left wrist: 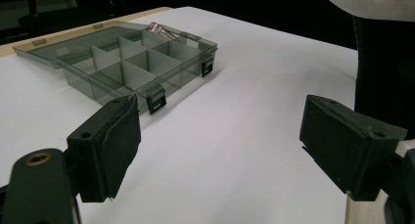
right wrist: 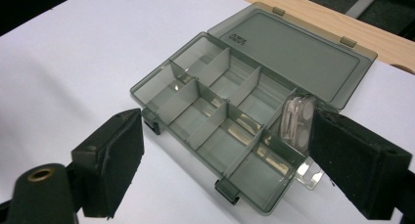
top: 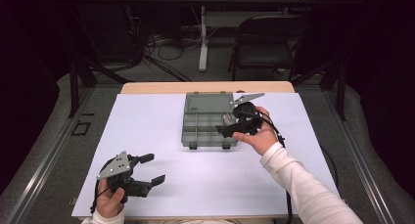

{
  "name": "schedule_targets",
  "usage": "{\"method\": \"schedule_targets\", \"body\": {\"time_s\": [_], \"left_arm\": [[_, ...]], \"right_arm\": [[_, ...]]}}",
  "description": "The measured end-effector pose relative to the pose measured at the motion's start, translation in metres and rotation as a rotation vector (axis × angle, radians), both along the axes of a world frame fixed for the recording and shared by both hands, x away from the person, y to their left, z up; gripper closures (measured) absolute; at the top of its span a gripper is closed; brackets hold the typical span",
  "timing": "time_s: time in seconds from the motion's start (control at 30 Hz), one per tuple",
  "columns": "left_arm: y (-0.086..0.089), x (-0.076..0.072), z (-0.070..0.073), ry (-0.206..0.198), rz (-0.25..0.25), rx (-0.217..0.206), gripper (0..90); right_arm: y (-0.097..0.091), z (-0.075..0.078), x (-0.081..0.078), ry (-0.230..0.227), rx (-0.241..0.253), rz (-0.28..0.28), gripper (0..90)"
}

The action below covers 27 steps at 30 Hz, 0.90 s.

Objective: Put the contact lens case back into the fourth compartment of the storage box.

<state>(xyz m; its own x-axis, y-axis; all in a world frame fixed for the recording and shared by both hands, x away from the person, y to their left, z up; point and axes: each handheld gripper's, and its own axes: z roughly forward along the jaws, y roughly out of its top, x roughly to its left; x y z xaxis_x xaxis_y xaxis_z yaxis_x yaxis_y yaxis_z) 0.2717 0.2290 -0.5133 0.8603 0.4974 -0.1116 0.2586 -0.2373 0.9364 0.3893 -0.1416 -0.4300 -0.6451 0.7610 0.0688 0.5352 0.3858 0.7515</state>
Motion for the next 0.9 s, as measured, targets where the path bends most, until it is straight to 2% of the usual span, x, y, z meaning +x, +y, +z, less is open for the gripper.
{"method": "schedule_targets", "body": {"time_s": [0.27, 0.57, 0.9], "left_arm": [[0.000, 0.000, 0.000, -0.001, 0.004, 0.003, 16.0], [0.000, 0.000, 0.000, 0.000, -0.003, 0.001, 16.0], [0.000, 0.001, 0.000, 0.003, -0.007, -0.004, 16.0]], "right_arm": [[-0.001, 0.001, -0.025, -0.021, 0.015, 0.034, 14.0], [-0.013, -0.005, -0.054, -0.055, 0.031, 0.046, 14.2], [-0.025, -0.015, -0.080, -0.076, 0.065, 0.032, 14.3]]}}
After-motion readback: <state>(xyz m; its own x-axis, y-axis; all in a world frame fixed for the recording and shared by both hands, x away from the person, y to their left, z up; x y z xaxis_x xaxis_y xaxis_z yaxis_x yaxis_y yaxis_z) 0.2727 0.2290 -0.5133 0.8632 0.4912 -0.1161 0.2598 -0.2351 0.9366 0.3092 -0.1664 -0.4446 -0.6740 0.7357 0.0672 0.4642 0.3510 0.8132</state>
